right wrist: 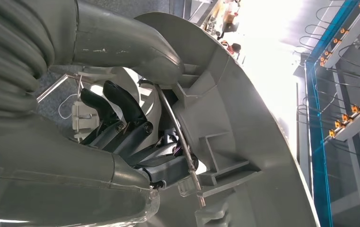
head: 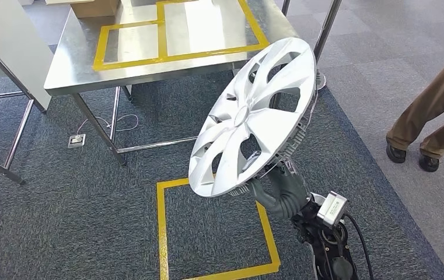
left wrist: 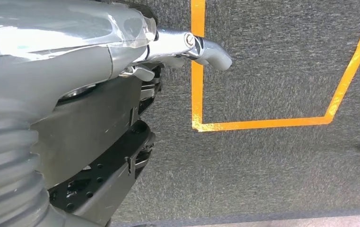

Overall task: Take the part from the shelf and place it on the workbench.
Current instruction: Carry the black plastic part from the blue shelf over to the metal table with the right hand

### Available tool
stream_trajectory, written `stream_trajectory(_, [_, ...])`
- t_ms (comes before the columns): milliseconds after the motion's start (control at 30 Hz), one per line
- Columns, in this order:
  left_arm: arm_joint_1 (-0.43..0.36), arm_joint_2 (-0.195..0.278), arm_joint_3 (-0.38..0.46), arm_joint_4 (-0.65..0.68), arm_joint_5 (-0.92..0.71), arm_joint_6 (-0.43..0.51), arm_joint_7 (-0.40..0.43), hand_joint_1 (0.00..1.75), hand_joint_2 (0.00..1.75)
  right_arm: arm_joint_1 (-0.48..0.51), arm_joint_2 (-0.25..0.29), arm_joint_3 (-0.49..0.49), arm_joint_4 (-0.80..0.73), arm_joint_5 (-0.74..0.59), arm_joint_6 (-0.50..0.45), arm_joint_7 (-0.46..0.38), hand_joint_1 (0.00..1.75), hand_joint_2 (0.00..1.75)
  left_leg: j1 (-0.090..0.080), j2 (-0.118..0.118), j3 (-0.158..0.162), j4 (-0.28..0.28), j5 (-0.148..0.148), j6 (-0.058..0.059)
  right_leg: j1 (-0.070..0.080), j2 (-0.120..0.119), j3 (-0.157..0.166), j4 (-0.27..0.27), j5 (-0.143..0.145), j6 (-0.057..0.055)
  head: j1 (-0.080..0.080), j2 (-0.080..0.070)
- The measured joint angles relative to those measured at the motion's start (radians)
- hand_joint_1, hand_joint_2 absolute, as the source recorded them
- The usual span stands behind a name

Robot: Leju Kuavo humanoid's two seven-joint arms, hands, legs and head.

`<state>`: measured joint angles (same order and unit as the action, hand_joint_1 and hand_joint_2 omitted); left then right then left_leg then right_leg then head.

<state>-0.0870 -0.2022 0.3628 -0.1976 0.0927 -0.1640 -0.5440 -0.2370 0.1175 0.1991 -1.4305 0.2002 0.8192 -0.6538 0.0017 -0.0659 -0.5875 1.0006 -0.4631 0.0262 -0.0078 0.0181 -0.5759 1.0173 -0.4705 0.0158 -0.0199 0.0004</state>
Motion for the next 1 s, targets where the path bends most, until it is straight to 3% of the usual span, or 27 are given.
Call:
stream_trajectory(200, [0.000, 0.000, -0.003, 0.000, -0.008, 0.002, -0.006, 0.00, 1.75, 0.001, 0.000, 0.000, -0.008, 0.008, 0.000, 0.005, 1.75, 1.75, 0.002, 0.001, 0.000, -0.002, 0.000, -0.016, 0.002, 0.000, 0.000, 0.002, -0.002, -0.004, 0.001, 0.000])
stream_trajectory(533, [0.000, 0.000, -0.042, 0.000, -0.054, -0.003, -0.067, 0.00, 1.75, 0.013, 0.000, 0.000, -0.034, 0.047, 0.000, 0.011, 1.75, 1.75, -0.001, 0.001, -0.001, 0.001, -0.001, -0.017, -0.003, 0.000, 0.001, 0.001, -0.002, -0.004, 0.001, 0.000])
stream_trajectory(800, [0.001, 0.004, -0.041, 0.000, -0.024, -0.098, -0.065, 0.00, 1.75, 0.015, 0.000, -0.002, -0.051, 0.060, 0.000, 0.016, 1.75, 1.75, -0.005, 0.002, 0.002, -0.006, -0.008, 0.010, -0.009, -0.002, 0.000, 0.010, 0.012, 0.016, 0.000, 0.000])
stream_trajectory(867, [0.002, 0.003, -0.041, 0.000, -0.021, -0.107, -0.064, 0.00, 1.75, 0.014, -0.001, -0.001, -0.052, 0.061, 0.000, 0.018, 1.75, 1.75, 0.001, 0.002, 0.019, -0.014, -0.016, 0.019, -0.009, -0.004, -0.027, 0.061, -0.003, 0.023, 0.005, 0.000])
stream_trajectory(967, [0.003, 0.002, -0.041, 0.000, -0.021, -0.103, -0.061, 0.00, 1.75, 0.015, -0.001, 0.000, -0.052, 0.062, 0.001, 0.020, 1.75, 1.75, 0.002, 0.006, 0.035, -0.015, -0.027, 0.022, -0.012, -0.006, -0.134, 0.238, -0.072, 0.033, 0.008, 0.000])
stream_trajectory(1000, [0.004, 0.003, -0.041, 0.000, -0.021, -0.101, -0.059, 0.00, 1.75, 0.016, -0.001, 0.000, -0.052, 0.062, 0.001, 0.021, 1.75, 1.75, 0.003, 0.008, 0.041, -0.014, -0.031, 0.020, -0.013, -0.007, -0.162, 0.280, -0.082, 0.035, 0.008, 0.000])
